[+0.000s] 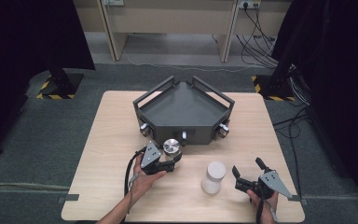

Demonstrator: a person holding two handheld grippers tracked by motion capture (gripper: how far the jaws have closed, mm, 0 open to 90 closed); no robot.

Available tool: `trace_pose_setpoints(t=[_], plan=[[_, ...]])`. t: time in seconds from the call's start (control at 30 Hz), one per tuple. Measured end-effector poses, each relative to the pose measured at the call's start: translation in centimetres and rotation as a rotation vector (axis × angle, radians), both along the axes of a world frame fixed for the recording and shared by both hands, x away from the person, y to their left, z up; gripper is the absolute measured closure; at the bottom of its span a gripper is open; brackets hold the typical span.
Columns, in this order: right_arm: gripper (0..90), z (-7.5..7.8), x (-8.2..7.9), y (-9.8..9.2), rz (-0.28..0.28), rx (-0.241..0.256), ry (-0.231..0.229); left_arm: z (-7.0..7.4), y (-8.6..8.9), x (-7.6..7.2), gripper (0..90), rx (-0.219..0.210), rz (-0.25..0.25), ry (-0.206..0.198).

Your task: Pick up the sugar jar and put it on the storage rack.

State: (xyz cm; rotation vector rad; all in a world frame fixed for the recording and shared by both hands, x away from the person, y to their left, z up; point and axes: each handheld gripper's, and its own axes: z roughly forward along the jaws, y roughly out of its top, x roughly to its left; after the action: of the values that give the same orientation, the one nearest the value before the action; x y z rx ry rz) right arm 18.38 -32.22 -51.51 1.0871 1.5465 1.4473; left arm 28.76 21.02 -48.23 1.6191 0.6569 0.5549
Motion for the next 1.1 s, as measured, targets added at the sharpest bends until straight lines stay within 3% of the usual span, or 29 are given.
trace_pose_setpoints(t=[0.63,0.9,1.1], plan=[[0.6,0.0,0.0,0.0,0.002,0.001,0.001,2.8,0.3,0.2,31.2,-0.011,0.008,-0.010],[0.5,0.0,0.0,0.0,0.002,0.000,0.002,4.6,0.7,1.1,31.2,-0.025,-0.010,0.000],[0.3,0.0,0.0,0.0,0.000,-0.002,0.001,6.6,0.6,1.7,31.2,0.000,-0.017,-0.013]])
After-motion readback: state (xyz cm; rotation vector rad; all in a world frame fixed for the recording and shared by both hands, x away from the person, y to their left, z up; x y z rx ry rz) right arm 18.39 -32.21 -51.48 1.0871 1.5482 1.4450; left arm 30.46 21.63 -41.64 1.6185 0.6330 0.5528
